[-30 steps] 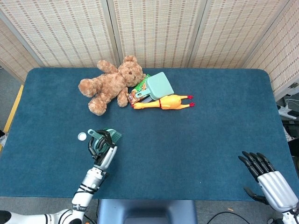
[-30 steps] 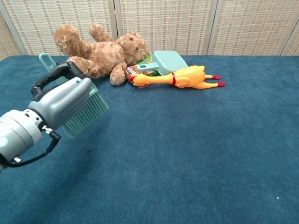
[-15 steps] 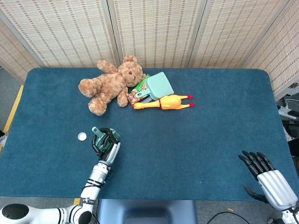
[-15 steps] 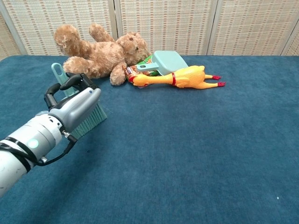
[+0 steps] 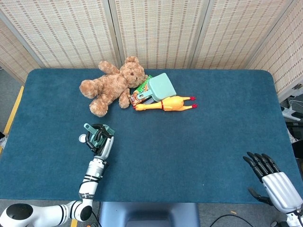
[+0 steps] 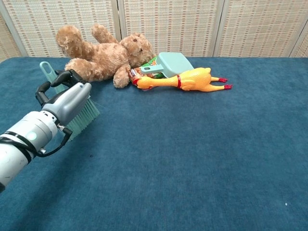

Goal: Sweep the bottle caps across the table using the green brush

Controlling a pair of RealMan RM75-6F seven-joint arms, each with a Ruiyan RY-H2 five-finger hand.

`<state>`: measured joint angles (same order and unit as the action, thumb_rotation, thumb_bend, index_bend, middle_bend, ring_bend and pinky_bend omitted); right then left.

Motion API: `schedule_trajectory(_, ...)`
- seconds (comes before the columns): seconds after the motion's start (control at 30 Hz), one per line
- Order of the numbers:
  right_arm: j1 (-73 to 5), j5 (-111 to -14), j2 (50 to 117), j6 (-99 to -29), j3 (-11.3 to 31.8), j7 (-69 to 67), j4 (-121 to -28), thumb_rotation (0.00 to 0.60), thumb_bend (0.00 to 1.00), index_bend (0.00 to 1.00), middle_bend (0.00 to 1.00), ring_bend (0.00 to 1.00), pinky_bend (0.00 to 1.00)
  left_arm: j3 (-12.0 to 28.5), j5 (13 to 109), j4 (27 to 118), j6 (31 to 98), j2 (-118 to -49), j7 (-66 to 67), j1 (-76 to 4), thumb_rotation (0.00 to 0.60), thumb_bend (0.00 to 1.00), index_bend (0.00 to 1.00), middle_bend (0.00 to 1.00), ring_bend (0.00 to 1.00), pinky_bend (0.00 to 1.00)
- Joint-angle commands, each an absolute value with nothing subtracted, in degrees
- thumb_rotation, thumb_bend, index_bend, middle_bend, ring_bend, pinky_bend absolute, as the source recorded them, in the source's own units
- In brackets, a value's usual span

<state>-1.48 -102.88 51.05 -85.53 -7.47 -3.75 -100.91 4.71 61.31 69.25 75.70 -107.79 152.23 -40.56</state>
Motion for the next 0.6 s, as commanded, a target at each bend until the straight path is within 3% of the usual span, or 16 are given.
schedule_trajectory(0.03, -1.3, -102.7, 51.0, -86.0, -7.3, -3.8, -100.9, 0.6, 0.2, 0.0, 0.0, 0.0, 0.0, 5.4, 59.5, 65.2, 75.9, -108.0, 149.4, -40.8, 0.6, 0.55, 0.87, 1.0, 0.82, 0.88)
schedule_trajectory(0.6, -1.0, -102.4, 51.3, -85.9, -7.2, -2.5, -101.2, 0.6, 0.2, 0.0, 0.0, 0.0, 0.0, 4.3, 55.6, 51.6, 73.3, -107.9, 137.1, -40.0, 0.6, 0.55, 0.87, 1.0, 0.82, 0.88)
